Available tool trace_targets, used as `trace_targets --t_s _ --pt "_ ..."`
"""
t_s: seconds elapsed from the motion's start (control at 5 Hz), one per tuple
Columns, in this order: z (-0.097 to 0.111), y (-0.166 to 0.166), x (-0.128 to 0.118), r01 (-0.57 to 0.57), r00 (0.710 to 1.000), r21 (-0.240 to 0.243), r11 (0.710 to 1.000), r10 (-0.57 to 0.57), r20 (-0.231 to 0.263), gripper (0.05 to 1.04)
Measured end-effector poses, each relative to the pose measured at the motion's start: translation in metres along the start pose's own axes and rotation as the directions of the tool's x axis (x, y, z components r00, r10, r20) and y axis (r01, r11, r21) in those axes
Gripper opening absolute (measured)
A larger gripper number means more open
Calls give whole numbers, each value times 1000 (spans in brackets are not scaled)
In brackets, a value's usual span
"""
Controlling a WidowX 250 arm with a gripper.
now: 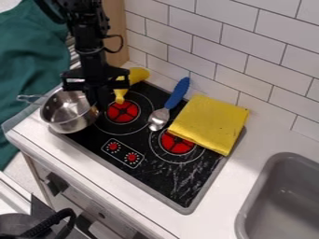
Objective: Move the silver pot to the left bottom of the stove
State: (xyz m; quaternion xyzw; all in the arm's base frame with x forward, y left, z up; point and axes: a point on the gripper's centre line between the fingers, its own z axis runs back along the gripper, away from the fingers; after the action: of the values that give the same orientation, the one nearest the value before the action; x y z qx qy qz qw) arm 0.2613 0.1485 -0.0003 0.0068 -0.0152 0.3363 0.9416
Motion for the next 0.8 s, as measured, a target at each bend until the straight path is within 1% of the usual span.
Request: trace_targets --t_s 0.2,0.4,0.6,0.8 --pt "2 -2 2 9 1000 -4 1000 -9 4 237" --pt "2 -2 2 17 1000 -8 1000 -17 0 504" --pt "2 -6 1 47 999 -8 999 -47 -3 826" --pt "18 -10 1 97 994 -9 995 -96 56 1020"
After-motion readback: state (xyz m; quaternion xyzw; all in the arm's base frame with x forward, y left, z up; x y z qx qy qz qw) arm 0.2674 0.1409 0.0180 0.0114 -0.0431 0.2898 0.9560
